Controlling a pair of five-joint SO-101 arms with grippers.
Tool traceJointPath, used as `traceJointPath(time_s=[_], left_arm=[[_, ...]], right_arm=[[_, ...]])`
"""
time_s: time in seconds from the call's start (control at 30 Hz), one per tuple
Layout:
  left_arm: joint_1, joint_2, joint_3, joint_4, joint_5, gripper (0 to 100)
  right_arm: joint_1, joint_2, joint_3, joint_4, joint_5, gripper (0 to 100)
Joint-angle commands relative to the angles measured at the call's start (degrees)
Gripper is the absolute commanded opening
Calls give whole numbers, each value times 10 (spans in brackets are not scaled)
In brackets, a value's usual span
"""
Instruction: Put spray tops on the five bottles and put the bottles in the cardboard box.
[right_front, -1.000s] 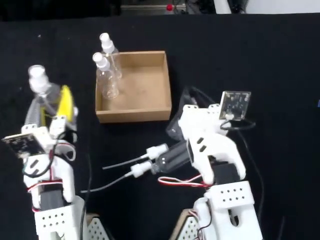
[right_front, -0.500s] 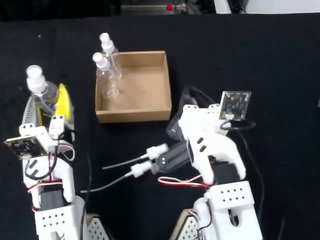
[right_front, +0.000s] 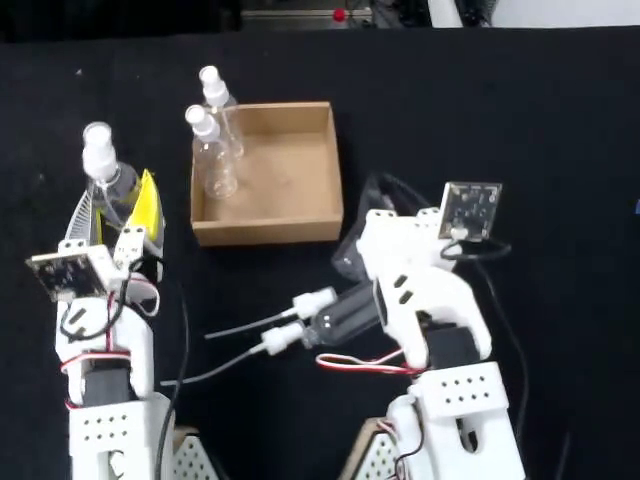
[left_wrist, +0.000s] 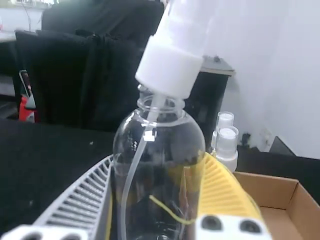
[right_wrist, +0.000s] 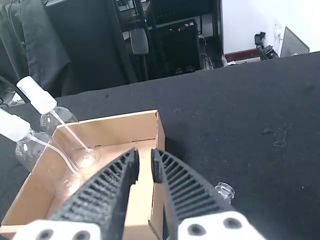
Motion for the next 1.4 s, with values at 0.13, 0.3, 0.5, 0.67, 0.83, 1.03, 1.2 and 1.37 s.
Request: traceJointPath(time_s=[0.13,0.3,0.5,0.67,0.83,1.03,1.2,1.37], left_arm=[[40,194,-112,-96,-3,47],[92,303,-91,-227,-5,46],[117,415,-107,-309,-2,46],[128,488,-131,-338,-1,46],[138,527,-132,-398,-1,46],[157,561,-138,-409,-1,46],[164,591,-157,-410,-1,46],[165,602,-176,-410,-1,46]], right_arm=[[13,-6,-2,-18,4,36],[14,-7,-2,-18,6,36],[14,-7,-2,-18,6,36],[14,-7,-2,-19,6,36],[14,-7,-2,-19,6,36],[14,-7,-2,-18,6,36],[14,-7,-2,-18,6,36],[14,-7,-2,-18,6,36]])
